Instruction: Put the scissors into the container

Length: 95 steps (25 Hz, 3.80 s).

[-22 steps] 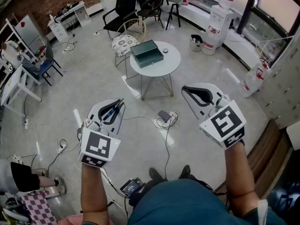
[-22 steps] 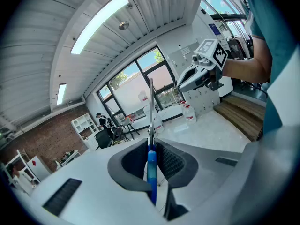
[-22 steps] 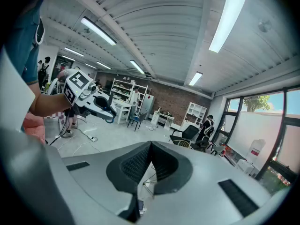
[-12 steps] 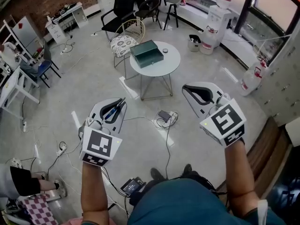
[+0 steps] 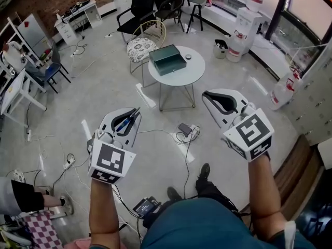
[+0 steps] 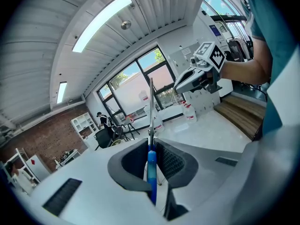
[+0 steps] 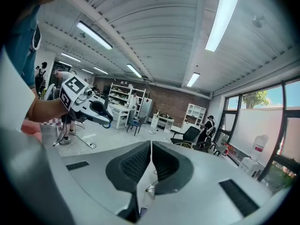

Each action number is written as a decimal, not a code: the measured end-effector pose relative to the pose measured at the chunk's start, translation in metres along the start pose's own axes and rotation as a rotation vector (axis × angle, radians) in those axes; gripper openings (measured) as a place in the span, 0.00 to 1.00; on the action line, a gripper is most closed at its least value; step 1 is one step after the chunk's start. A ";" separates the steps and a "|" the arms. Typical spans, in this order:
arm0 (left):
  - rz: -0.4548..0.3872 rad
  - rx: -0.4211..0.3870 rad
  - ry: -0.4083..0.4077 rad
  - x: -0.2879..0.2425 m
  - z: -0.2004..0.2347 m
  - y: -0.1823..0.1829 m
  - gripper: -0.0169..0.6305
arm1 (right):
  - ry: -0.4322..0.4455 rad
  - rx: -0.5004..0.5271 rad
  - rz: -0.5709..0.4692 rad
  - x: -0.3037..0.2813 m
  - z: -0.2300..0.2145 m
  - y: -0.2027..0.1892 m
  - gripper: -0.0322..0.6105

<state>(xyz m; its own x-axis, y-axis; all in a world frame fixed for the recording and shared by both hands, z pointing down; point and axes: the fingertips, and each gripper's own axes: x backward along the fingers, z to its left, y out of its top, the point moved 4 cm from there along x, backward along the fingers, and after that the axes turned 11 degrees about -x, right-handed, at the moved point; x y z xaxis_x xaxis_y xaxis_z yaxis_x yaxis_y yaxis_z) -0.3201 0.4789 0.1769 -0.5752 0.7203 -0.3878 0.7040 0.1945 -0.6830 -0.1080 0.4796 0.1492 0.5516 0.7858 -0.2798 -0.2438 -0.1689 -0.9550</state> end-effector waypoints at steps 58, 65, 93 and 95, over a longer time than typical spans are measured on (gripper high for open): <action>-0.032 -0.033 -0.119 -0.446 0.239 0.012 0.11 | -0.030 -0.059 0.041 -0.282 -0.369 0.021 0.11; -0.065 -0.032 -0.153 -0.463 0.285 -0.035 0.11 | -0.074 -0.065 0.056 -0.343 -0.362 0.035 0.11; 0.200 0.108 0.003 -0.647 0.317 -0.011 0.11 | 0.263 -0.035 0.032 -0.468 -0.580 0.012 0.11; 0.220 0.115 0.013 -0.664 0.313 -0.003 0.11 | 0.288 -0.034 0.029 -0.468 -0.598 0.007 0.11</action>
<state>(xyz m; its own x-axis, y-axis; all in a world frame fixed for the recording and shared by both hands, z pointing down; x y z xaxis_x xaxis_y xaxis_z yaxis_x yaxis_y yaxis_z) -0.0705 -0.2086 0.2423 -0.4079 0.7454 -0.5273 0.7593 -0.0439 -0.6493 0.1094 -0.2454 0.2146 0.7498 0.5798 -0.3189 -0.2387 -0.2124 -0.9476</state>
